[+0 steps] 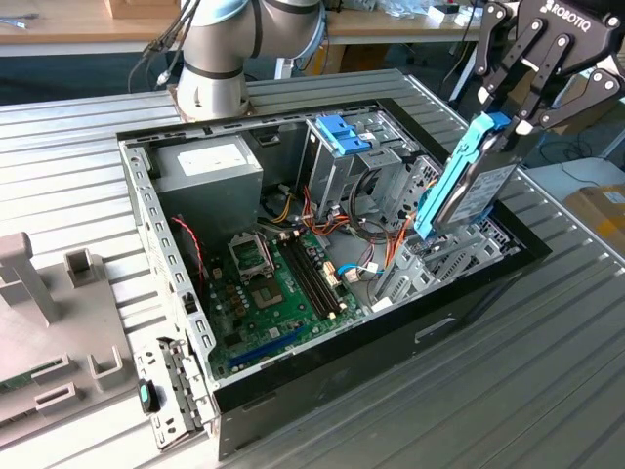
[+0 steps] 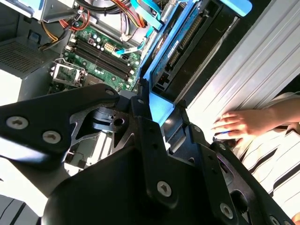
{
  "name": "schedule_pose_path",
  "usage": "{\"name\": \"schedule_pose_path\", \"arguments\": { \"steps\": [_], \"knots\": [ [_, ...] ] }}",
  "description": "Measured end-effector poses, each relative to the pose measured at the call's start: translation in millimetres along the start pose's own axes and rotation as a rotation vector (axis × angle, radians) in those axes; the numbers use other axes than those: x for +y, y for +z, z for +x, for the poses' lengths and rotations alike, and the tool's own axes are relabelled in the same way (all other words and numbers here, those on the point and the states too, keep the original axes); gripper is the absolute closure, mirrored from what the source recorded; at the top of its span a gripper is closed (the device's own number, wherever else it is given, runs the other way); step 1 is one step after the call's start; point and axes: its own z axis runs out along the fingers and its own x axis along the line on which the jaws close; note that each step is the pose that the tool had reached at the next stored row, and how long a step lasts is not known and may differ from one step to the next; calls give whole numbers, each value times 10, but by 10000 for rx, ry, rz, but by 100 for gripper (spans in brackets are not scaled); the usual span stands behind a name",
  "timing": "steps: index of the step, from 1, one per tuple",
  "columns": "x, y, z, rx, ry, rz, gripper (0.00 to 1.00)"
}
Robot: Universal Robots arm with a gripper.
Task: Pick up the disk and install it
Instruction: 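Insert the disk into the insertion slot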
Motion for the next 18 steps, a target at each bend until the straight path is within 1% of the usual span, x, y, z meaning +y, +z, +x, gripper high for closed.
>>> {"name": "schedule_pose_path", "arguments": {
  "steps": [2,3,5,7,8,9,14,18],
  "knots": [
    [2,-1,46,4,-49,0,64],
    [5,3,52,2,-81,1,64],
    [19,11,53,5,-153,1,64],
    [29,17,53,9,-311,0,64],
    [30,26,53,14,-470,0,64],
    [31,33,53,14,-506,0,64],
    [31,38,53,14,-511,1,64],
    [30,59,53,15,-485,0,64]
  ]
}}
